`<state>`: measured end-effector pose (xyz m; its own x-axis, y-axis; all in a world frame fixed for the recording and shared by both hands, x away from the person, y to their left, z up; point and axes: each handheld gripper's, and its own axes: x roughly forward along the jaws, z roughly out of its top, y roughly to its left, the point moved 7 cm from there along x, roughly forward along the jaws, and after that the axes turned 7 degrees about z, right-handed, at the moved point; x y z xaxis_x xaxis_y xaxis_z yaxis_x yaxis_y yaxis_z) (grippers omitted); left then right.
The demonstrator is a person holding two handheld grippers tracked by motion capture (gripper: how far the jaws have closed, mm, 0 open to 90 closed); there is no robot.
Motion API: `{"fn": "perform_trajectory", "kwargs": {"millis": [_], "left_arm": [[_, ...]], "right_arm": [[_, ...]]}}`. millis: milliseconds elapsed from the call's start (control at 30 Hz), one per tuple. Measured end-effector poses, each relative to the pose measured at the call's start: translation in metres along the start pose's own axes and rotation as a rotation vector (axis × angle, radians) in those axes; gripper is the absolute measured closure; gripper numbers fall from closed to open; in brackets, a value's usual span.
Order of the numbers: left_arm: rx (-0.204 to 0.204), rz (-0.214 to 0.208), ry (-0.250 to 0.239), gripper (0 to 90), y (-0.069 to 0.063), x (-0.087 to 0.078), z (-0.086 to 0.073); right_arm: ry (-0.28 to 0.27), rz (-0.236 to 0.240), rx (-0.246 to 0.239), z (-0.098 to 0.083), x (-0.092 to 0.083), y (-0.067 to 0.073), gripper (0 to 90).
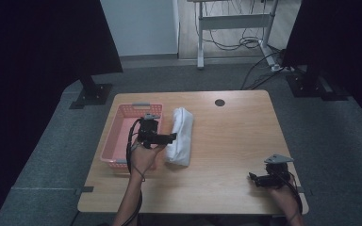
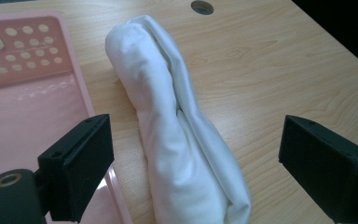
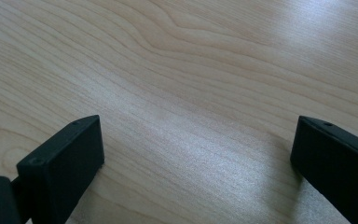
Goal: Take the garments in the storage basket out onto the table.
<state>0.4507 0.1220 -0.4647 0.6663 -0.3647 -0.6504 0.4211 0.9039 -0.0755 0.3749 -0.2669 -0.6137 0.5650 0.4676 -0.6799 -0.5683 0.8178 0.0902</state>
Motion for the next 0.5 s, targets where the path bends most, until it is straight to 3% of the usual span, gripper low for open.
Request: {"fn": "perform_trajectory", "kwargs": {"millis": [500], "left_arm": [[-0.019, -0.015, -0.013, 10.0, 0.013, -0.015, -0.01]], "right_arm": [[0.0, 0.0, -0.002, 0.0, 0.0, 0.0, 2.2]]}}
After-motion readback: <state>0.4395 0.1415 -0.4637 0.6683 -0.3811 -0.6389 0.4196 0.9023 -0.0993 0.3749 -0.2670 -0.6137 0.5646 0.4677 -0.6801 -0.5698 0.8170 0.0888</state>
